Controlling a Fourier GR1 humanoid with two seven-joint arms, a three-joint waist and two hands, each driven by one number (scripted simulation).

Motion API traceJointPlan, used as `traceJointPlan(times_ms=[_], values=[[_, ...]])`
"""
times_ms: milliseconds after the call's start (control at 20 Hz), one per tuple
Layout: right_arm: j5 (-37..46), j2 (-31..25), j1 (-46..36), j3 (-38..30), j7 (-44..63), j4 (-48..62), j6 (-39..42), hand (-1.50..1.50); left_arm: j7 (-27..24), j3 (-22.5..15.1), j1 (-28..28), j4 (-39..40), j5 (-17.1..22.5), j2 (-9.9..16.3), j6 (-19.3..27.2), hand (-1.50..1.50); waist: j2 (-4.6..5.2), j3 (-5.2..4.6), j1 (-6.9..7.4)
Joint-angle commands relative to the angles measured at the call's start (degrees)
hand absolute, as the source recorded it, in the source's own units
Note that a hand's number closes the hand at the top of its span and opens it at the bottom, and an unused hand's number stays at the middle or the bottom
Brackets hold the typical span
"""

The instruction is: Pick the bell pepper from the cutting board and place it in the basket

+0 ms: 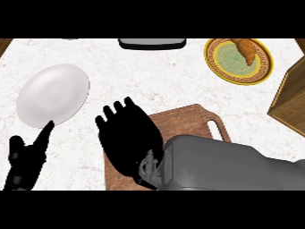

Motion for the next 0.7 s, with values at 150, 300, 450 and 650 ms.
traceJointPlan(times_ms=[150, 300, 450, 650], values=[[7.3, -1.1, 5.8, 0.7, -5.7, 1.5, -2.3, -1.5, 1.8, -1.8, 0.7, 3.1, 0.8, -2.8, -2.1, 0.0, 0.45, -0.82, -0.07], [10.1, 2.2, 6.3, 2.3, -3.8, 2.6, -2.6, -1.5, 3.0, -1.2, 0.9, 2.2, 1.0, -2.3, -2.6, 0.0, 0.38, -0.83, 0.08], [14.0, 2.7, 8.8, 3.5, -6.6, 4.6, -5.5, -1.5, 2.5, -1.0, 0.4, 2.8, 0.6, -3.1, -2.2, 0.0, 0.45, -0.83, 0.12], [13.7, -0.8, 11.4, 1.0, -9.1, 2.4, -3.1, -1.5, 2.3, -1.8, 2.5, 0.9, -0.5, -4.1, -1.7, 0.0, 0.3, -0.82, -0.08]])
